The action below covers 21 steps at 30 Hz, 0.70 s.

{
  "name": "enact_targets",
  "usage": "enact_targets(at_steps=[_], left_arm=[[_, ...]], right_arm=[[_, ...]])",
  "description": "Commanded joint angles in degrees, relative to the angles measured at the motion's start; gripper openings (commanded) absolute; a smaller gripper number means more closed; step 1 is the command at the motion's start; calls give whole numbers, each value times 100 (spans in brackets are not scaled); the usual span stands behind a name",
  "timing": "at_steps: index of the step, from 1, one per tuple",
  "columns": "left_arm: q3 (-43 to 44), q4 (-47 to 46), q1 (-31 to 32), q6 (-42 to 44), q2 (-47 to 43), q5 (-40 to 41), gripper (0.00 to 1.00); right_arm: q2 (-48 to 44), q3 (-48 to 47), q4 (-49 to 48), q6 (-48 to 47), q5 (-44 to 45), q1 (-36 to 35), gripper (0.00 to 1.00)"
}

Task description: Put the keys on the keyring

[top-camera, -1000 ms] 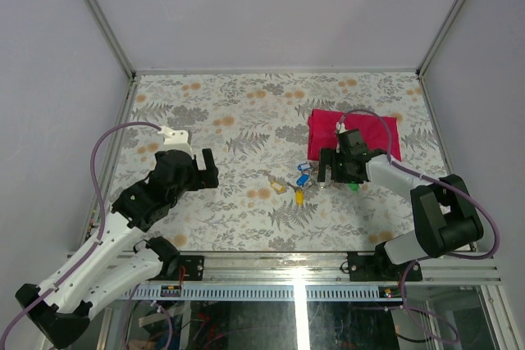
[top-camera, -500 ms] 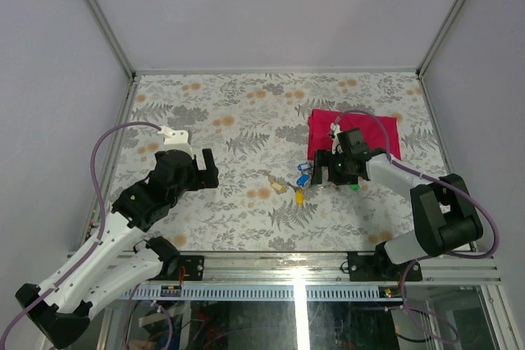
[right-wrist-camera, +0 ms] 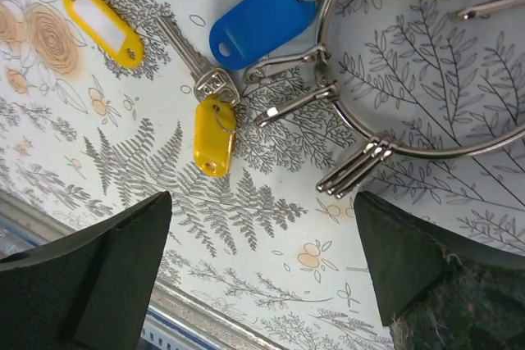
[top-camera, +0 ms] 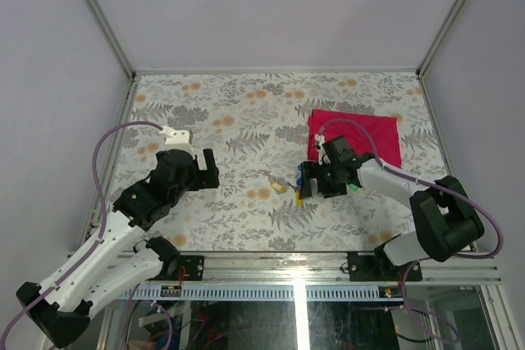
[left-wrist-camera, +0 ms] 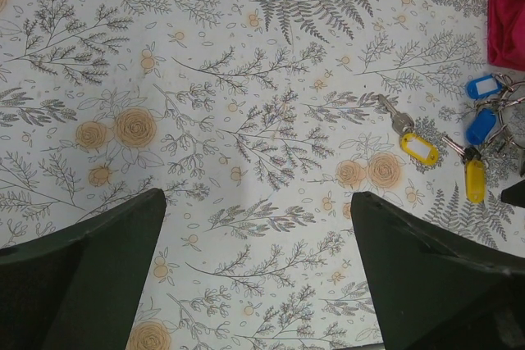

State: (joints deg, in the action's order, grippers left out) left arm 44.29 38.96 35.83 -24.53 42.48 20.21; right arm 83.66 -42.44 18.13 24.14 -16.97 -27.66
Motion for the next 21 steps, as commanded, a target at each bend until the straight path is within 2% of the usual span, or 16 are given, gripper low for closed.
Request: enact_targets(at_steps=[1, 3, 6, 7, 11, 17, 21], left_arm=[[-3, -287, -27, 37, -63, -67, 100], [-7, -286, -24, 36, -73, -69, 100], [-9, -294, -23, 40, -47, -73, 100], [-1, -293, -28, 45, -42, -84, 100], [-5, -294, -23, 40, -27, -106, 100], [-14, -301, -14, 54, -40, -121, 100], [-14, -301, 2, 56, -34, -132, 100]], right_arm=[[-410, -38, 375, 164, 811, -118, 99], [-552, -50, 528, 173, 1371, -122, 99], [-798, 67, 463, 267, 1696, -124, 100], [-859, 143, 400, 323, 1705, -114, 96], [-991, 347, 94, 530, 1693, -107, 66], [-977, 509, -161, 654, 1507, 55, 50], [-1000, 665, -328, 679, 1299, 232, 47]])
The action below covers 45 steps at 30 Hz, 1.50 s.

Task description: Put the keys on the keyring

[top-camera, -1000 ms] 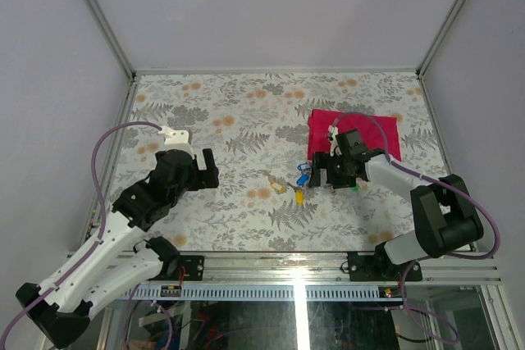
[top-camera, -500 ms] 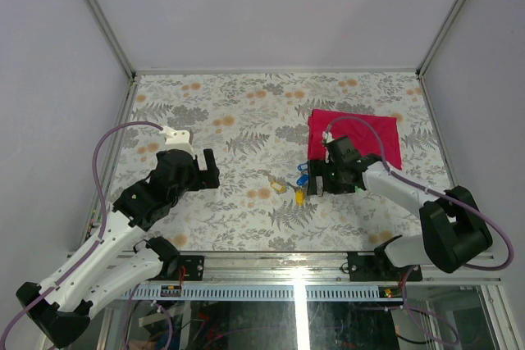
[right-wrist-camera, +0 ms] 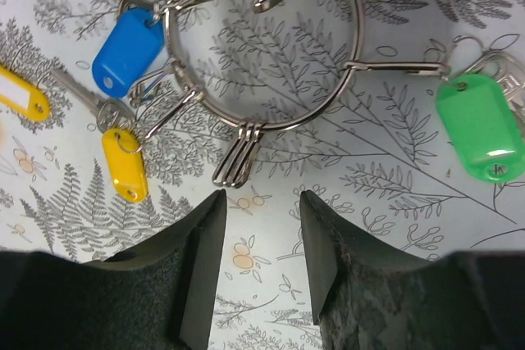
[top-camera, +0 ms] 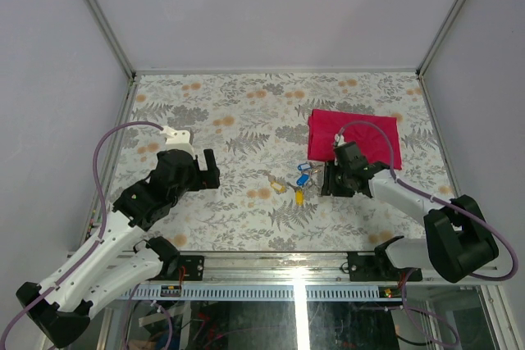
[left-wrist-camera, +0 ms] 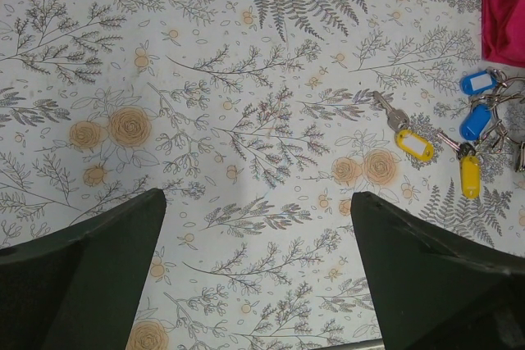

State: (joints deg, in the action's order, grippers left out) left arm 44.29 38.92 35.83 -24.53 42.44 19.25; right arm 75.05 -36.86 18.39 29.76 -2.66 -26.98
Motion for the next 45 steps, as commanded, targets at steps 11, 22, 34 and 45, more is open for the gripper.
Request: enact_targets(at_steps=[11, 22, 34, 45], left_arm=[[-10, -299, 29, 54, -27, -19, 100], [-8, -297, 56, 42, -52, 3, 100], [-16, -299, 62, 50, -29, -8, 100], [-17, -297, 72, 50, -20, -17, 100]], right_arm=[[-74, 188, -660, 127, -497, 273, 40], [99, 223, -757, 136, -499, 299, 32], [217, 258, -789, 136, -496, 312, 28], [265, 213, -612, 36, -297, 308, 26]])
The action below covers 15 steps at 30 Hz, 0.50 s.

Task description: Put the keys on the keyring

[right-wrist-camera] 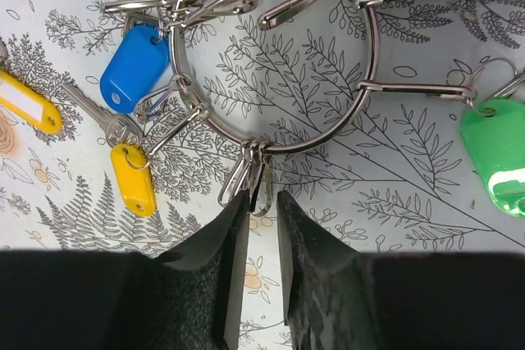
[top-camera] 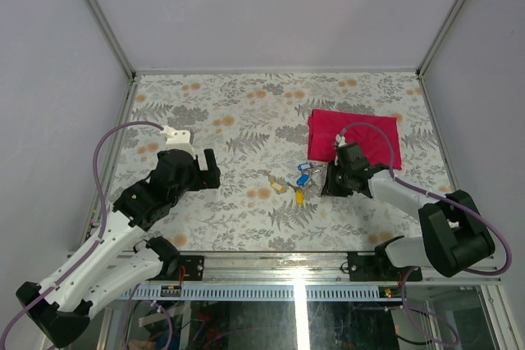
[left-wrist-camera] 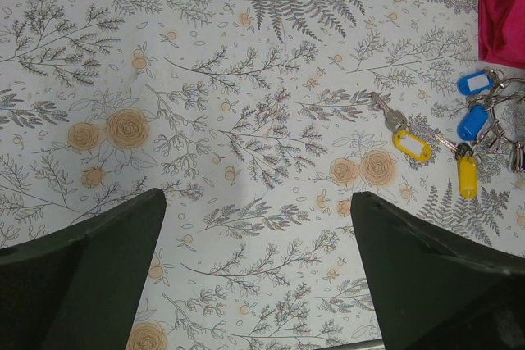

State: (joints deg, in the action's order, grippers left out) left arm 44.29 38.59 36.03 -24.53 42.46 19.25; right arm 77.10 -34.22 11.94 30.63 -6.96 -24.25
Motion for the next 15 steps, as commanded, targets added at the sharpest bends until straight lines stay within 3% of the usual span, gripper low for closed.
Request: enact_targets(at_steps=[1, 15], left_arm=[[-15, -266, 48, 52, -16, -16, 100], [0, -266, 52, 48, 13, -16, 100]], right_arm=[[52, -62, 62, -63, 156, 36, 25], [156, -138, 327, -344, 575, 39, 24]])
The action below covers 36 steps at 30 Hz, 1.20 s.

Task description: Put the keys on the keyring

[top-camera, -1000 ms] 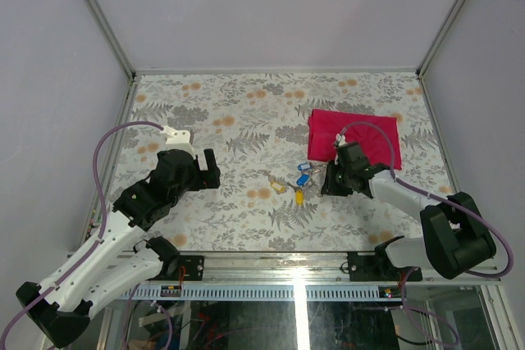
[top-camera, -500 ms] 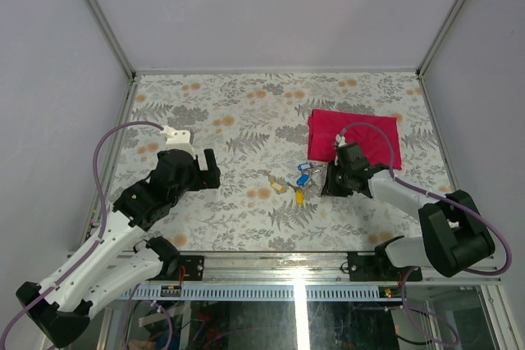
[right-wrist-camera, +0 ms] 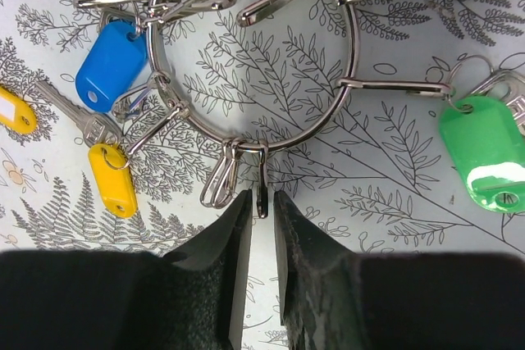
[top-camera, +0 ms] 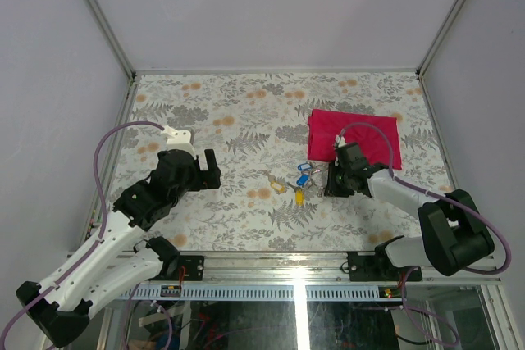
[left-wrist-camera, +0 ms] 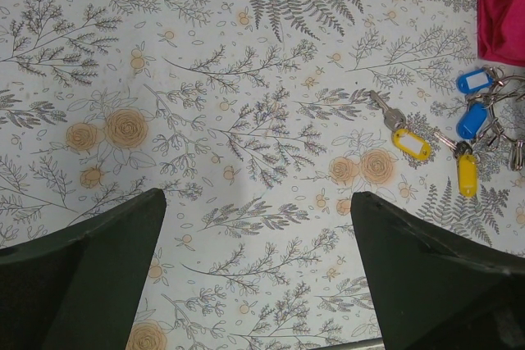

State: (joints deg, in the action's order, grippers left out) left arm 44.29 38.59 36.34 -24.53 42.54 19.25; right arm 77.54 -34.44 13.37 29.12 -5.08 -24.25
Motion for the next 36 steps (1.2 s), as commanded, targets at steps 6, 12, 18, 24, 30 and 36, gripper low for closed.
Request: enact_targets(at_steps=[6, 12, 18, 24, 30, 36], left_arm=[[-1, -264, 18, 48, 19, -22, 100], [-7, -264, 26, 46, 26, -23, 100], [-2, -264, 27, 53, 26, -26, 100], [-7, -265, 23, 51, 14, -26, 100], [-9, -265, 20, 50, 11, -24, 100], [-12, -264, 31, 44, 8, -26, 100]], right_arm=[[121, -131, 308, -291, 508, 30, 24], [178, -105, 270, -299, 399, -11, 24], [248, -172, 383, -294, 533, -130, 24], [250, -259, 498, -310, 661, -240, 25], [385, -325, 493, -235, 718, -463, 25], [496, -339, 475, -166, 765, -634, 25]])
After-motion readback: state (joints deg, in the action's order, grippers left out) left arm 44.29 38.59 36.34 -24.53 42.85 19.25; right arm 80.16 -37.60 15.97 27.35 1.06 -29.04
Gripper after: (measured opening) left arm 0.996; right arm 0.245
